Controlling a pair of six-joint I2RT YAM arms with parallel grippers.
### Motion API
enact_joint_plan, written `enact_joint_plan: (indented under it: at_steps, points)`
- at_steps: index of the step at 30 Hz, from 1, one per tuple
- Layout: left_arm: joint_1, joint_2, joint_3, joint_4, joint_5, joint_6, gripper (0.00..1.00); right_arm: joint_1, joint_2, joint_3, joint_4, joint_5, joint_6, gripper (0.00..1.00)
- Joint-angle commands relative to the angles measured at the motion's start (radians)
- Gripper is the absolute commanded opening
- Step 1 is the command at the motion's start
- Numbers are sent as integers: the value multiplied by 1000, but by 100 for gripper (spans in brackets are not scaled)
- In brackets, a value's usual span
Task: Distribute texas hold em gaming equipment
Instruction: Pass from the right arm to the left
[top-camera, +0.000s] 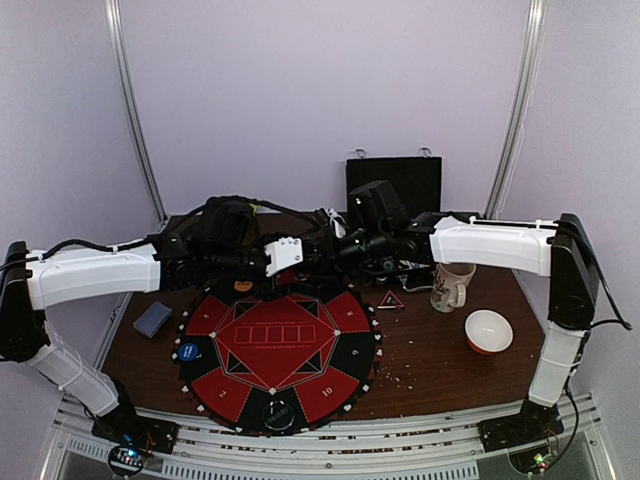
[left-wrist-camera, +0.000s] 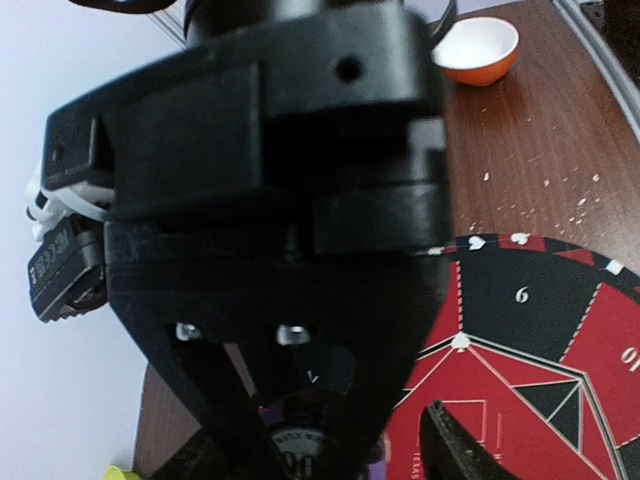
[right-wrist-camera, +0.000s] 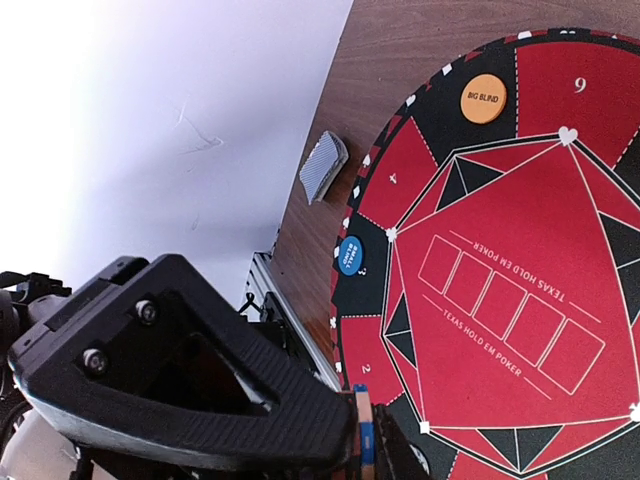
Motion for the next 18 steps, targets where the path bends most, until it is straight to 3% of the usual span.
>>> enact_joint_plan:
  at_steps: [1, 3, 10, 17, 18]
  points:
    - [4, 13, 25, 18, -68, -32, 50, 8, -20, 13, 54, -22, 20, 0]
    - [4, 7, 20, 41, -84, -45, 46, 8, -17, 17, 45, -22, 16, 0]
    - [6, 35, 25, 11, -96, -42, 55, 8, -13, 28, 48, -21, 12, 0]
    - [6, 21, 27, 33, -100, -45, 0, 8, -10, 31, 39, -27, 3, 0]
    - [6, 14, 21, 45, -97, -48, 0, 8, -8, 32, 39, -26, 2, 0]
